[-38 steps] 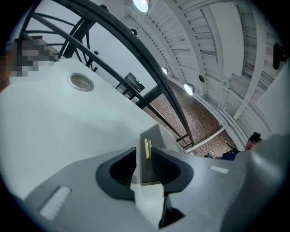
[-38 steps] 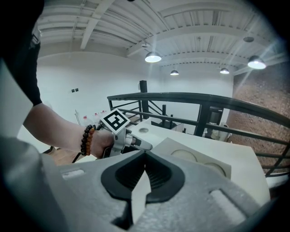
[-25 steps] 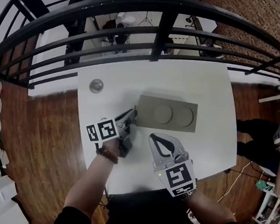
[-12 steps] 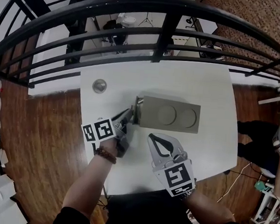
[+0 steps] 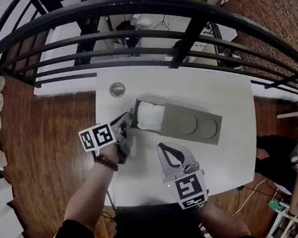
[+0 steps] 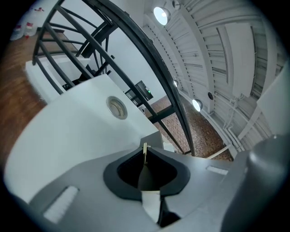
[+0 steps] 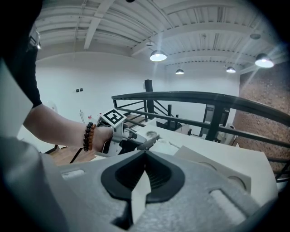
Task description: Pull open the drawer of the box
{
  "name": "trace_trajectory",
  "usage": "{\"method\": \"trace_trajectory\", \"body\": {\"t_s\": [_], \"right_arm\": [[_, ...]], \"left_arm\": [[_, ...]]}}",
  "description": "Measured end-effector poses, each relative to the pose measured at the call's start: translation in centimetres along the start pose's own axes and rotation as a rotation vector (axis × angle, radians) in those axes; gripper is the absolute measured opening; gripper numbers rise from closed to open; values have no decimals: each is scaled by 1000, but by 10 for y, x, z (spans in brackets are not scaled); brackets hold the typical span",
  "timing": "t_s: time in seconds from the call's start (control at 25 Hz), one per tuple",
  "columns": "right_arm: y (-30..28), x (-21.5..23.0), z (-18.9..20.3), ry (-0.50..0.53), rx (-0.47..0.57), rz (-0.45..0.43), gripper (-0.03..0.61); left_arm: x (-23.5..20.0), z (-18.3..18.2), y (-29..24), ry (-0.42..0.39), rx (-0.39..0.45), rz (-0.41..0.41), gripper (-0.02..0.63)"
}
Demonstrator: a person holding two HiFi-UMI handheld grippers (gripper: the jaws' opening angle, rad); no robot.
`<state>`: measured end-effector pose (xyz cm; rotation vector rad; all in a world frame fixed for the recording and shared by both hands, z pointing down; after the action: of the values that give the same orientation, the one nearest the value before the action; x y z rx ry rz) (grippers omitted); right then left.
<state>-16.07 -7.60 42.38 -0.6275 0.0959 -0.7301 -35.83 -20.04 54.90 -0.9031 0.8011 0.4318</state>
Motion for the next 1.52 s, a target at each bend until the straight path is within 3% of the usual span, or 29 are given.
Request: {"method": "trace_trajectory", "body": {"t_s": [0.48, 0.92, 1.2, 1.32, 1.44, 1.52], "right_arm": [[-22, -9, -7, 29, -19, -53, -8], [-25, -12, -11, 32, -28, -37, -8], [-20, -14, -11, 37, -22, -29, -8], [-15, -19, -10, 35, -18, -23, -8], [-10, -20, -9, 32, -12, -14, -8], [-9, -21, -9, 30, -8, -8, -8]], "left_arm": [[-37, -30, 31, 43, 108, -64, 41], [-63, -45, 52, 85, 165, -114, 40], [-63, -45, 53, 69, 168, -122, 38], [-60, -44, 59, 7, 171, -138, 37], [-59, -45, 64, -33, 177, -160, 100], [-61, -47, 71, -40, 189, -182, 104]]}}
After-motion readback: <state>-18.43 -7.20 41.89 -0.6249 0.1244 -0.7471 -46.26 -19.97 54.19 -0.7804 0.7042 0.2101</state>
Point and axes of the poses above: the fingertips, and each gripper's own axes: y backward along the fingers, x to its right, z out of its underside, the point moved 10 cm from there along y, backward along the fingers, and after that the axes turned 7 degrees about -z, right-handed, at the moved point
